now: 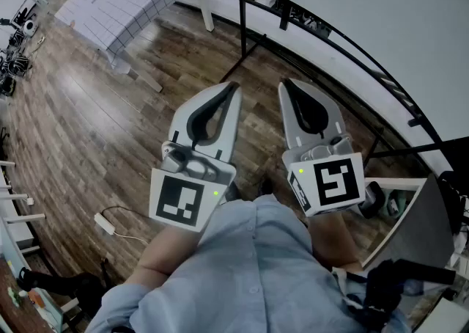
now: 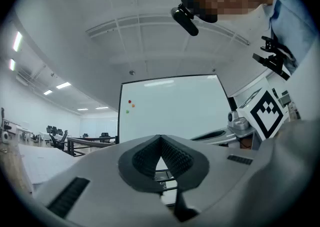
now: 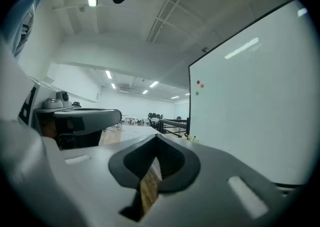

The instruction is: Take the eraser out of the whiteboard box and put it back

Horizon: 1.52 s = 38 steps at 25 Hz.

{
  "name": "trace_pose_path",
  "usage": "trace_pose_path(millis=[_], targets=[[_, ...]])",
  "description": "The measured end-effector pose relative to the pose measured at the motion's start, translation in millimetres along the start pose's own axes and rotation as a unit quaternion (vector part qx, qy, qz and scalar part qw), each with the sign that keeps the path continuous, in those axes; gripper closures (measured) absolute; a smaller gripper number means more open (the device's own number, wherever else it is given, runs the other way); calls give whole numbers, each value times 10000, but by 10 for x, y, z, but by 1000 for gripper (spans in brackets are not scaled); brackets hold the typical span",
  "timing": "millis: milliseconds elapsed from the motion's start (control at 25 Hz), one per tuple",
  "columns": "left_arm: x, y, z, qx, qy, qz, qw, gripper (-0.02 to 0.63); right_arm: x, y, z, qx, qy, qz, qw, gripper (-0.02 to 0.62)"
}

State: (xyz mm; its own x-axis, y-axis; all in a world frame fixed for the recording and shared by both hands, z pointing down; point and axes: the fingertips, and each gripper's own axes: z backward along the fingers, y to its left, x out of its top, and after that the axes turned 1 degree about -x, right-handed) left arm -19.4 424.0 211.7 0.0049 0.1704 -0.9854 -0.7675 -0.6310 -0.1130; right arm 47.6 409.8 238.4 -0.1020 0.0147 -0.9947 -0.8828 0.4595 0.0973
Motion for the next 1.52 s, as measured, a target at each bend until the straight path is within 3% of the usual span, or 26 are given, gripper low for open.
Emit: trace_pose_path(millis=[320,600,920,1200,1520], targets=[[-48,-118,-51,45,21,41,10000,607,-75,-71,66,65,-5,-40,10000,595],[-11,-322,-235,44,77,-188,9998,607,-74,-285,146,282,-103,-209,9993,594],[-151,-458,-354,248,430,-431,9978,607,-265,-485,113,550,-99,-521,9971,594],[-327,-292,-513,305,608,-341,9971,607,-382,-550,-167,701,12,-655,9954,594],[-527,400,-974,309,451,-111,9984,607,-469,-735,-931,669,196,-653,9954,594]])
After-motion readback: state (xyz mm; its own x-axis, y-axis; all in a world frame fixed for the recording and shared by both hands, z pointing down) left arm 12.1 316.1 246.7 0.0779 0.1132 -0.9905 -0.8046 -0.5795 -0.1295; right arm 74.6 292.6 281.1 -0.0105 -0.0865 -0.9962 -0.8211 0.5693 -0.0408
